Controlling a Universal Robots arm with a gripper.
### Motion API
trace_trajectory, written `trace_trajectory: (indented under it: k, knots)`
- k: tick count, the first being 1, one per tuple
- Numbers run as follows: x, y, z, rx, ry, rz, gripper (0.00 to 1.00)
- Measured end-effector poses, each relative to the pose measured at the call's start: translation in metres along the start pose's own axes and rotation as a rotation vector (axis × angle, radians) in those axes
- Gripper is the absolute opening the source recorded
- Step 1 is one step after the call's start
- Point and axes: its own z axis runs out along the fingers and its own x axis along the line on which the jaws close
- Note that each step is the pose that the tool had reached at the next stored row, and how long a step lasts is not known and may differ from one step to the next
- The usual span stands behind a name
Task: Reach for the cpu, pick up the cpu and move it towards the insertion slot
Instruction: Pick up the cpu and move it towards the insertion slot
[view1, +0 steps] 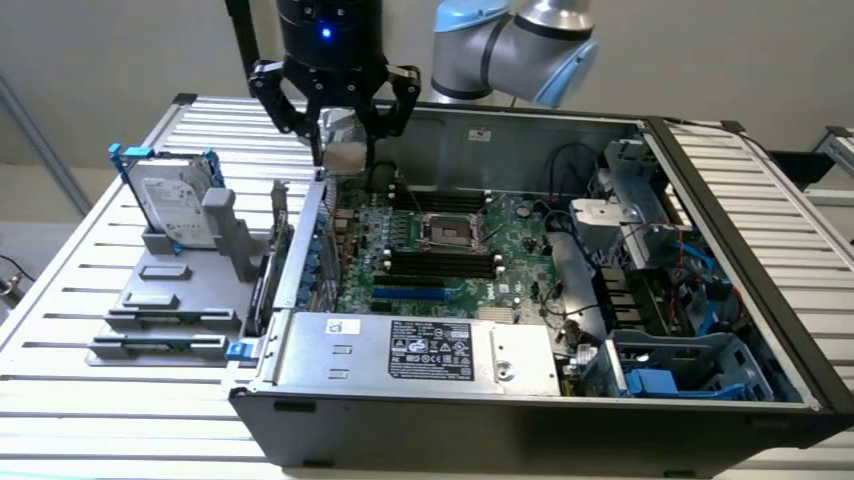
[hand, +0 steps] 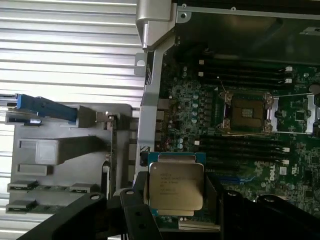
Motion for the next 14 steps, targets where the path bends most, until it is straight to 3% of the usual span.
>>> trace_trajectory:
  k: [9, 14]
  knots:
    - [-0.041, -0.0005, -0.0005, -0.0008, -0.0001, 0.0, 0.55]
    - [-0.059, 0.0062, 0.0002, -0.0008, -0.0001, 0.0, 0.55]
